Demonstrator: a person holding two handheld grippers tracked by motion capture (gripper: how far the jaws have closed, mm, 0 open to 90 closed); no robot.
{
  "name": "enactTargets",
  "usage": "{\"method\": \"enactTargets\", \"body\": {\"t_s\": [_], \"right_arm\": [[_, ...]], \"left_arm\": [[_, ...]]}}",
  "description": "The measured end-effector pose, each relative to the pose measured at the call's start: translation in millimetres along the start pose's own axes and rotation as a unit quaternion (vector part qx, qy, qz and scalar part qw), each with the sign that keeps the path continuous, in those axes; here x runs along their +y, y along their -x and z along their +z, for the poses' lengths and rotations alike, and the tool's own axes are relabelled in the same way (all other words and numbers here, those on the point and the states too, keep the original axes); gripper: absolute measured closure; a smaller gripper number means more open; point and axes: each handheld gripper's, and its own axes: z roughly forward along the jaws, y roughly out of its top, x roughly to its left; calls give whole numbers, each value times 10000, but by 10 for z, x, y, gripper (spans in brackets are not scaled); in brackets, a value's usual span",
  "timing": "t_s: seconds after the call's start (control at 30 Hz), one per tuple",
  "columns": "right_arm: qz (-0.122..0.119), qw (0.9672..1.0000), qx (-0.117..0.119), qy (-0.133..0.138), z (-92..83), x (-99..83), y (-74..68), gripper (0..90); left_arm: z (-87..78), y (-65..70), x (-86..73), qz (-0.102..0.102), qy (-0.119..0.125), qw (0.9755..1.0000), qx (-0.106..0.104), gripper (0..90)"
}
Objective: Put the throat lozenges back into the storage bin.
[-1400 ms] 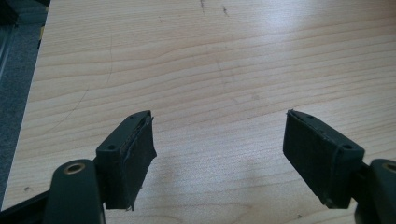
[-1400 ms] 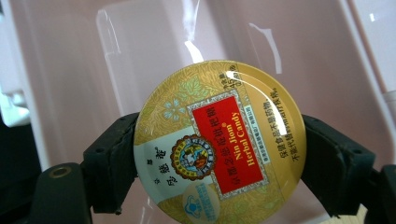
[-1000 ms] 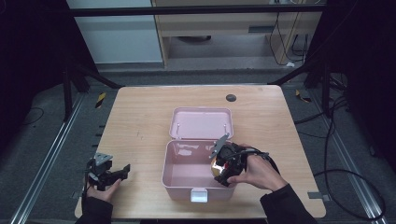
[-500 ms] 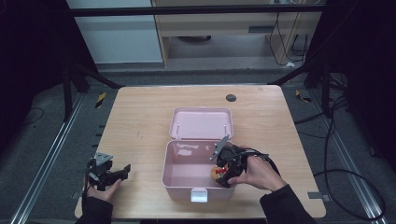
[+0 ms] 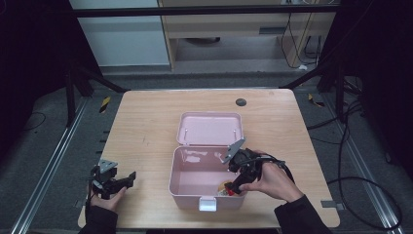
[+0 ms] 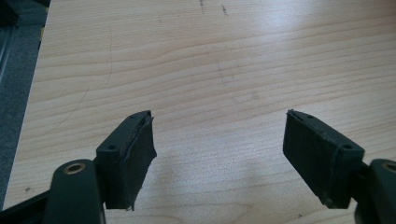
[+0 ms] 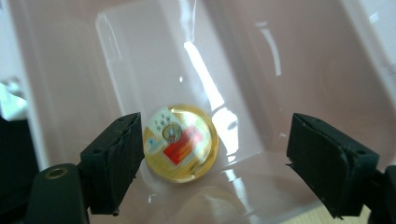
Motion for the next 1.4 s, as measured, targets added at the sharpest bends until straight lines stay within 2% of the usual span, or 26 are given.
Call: {"method": "enactTargets", "body": {"t_s": [0.2,0.3,0.37,0.47,0.63,0.8,0.87,1.03,1.1,1.27,1.4], "right_arm": [[211,9980,-316,499,-236,1,20,195],[466,9942,-612,755,-343,-41,61,197],[679,9899,-795,962,-412,-86,101,195],[958,9815,-983,1332,-510,-177,157,191],[1380,9673,-1247,1724,-647,-380,230,174],[1827,9479,-1500,2135,-708,-631,301,153],[2004,9400,-1644,2221,-714,-747,335,139],[2270,9287,-1870,2259,-661,-985,403,127],[2390,9229,-1971,2287,-619,-1086,436,120],[2701,9055,-2212,2413,-504,-1340,508,110],[2897,8971,-2350,2368,-379,-1528,533,96]], "left_arm": [[-4,-2,-1,-6,4,10000,2,241],[-6,-2,0,-7,6,10000,2,243],[-7,-2,-1,-5,6,10000,0,244],[-9,-1,0,-2,11,10000,-1,246],[-12,4,0,0,27,10000,-1,249],[-10,13,0,5,26,10000,-1,253],[-10,14,1,5,25,10000,-2,254],[-7,12,-2,3,28,10000,-12,258],[-7,14,-2,20,17,10000,-10,258],[-4,15,-3,23,21,10000,0,258],[0,16,-5,42,21,10000,-17,258]]}}
